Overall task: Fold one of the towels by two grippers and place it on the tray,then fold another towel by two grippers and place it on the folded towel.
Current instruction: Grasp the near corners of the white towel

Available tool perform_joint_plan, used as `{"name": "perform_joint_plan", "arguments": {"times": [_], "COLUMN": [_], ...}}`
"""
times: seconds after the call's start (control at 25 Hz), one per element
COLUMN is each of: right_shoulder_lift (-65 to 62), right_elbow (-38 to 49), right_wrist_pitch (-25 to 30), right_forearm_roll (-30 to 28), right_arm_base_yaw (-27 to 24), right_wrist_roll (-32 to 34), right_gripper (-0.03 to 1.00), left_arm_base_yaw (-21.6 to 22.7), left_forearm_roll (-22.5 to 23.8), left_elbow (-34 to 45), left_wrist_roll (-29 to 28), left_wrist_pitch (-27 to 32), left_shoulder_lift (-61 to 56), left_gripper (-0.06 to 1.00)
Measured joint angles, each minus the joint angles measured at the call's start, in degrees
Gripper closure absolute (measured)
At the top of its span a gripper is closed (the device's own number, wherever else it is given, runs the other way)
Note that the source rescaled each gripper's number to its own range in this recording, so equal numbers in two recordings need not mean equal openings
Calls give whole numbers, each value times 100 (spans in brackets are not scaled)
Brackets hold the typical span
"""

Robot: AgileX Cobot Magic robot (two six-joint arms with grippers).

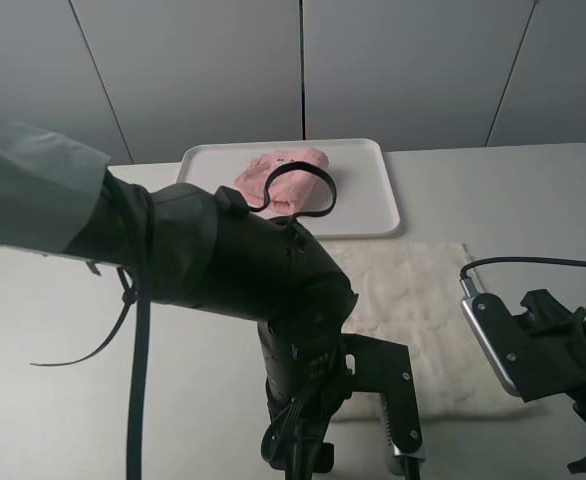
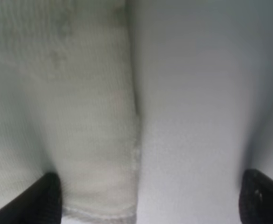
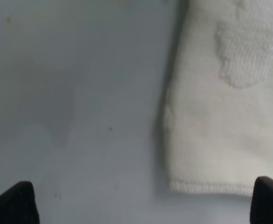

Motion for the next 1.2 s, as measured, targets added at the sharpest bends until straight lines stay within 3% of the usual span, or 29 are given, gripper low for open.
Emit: {"name": "perform_joint_plan", "arguments": {"times": [0.16,0.6,1.2], "right_shoulder_lift": [301,730,730], "right_elbow": [0,0,0], "right_wrist_pitch": [-289,-816,-882], "right_forearm_roll": [-92,-339,-215], "right_arm_base_yaw": [393,461,461], "right_wrist_roll": [328,661,673], "right_gripper": [-1,-1,-1], "left_arm_base_yaw": [0,0,0], "left_forearm_roll": [11,11,11], "left_elbow": [0,0,0], "left_wrist_roll": [0,0,0], "left_wrist_pitch": [-11,-19,-19], "left_shoulder_lift": [0,0,0], "left_gripper": [-5,-5,-5]}}
